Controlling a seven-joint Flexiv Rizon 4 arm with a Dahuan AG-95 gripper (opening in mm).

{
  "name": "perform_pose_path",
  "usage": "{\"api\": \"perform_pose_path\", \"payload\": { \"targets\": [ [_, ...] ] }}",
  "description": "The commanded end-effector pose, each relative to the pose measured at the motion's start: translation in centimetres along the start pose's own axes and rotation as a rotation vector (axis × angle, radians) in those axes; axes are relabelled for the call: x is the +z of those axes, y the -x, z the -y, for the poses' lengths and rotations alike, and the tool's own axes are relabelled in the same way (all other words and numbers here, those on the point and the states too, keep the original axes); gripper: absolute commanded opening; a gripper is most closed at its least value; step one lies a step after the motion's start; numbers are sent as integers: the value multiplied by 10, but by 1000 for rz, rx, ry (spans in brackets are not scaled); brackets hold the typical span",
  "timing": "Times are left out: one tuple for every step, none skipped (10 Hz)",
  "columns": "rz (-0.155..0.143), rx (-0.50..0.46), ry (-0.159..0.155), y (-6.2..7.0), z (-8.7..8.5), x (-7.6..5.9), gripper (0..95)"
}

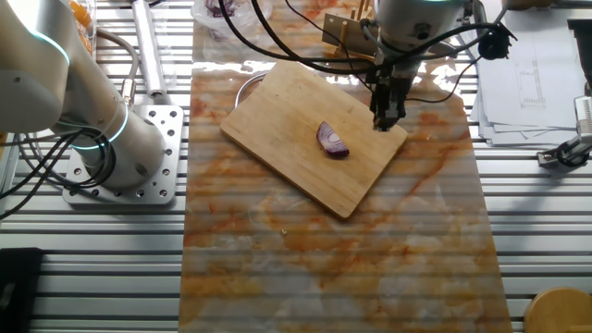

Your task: Chop the onions

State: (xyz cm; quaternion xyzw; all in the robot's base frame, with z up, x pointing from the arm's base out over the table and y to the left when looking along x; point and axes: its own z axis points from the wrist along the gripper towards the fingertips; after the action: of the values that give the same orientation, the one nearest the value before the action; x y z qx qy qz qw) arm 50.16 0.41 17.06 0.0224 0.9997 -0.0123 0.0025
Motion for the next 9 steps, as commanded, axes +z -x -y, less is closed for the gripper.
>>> {"api": "perform_pose_path", "payload": {
  "targets": [
    [-26, 55, 8, 8, -13, -4, 0],
    [-40, 98, 8, 14, -26, -5, 0],
    [-41, 132, 9, 19, -39, -5, 0],
    [-41, 151, 10, 22, -49, -4, 0],
    [-37, 166, 9, 27, -64, -3, 0],
    [-36, 164, 5, 30, -73, -5, 0],
    [-41, 153, 7, 34, -82, -9, 0],
    [-46, 145, 10, 35, -87, -11, 0],
    [-45, 128, 11, 38, -96, -14, 0]
  ]
}}
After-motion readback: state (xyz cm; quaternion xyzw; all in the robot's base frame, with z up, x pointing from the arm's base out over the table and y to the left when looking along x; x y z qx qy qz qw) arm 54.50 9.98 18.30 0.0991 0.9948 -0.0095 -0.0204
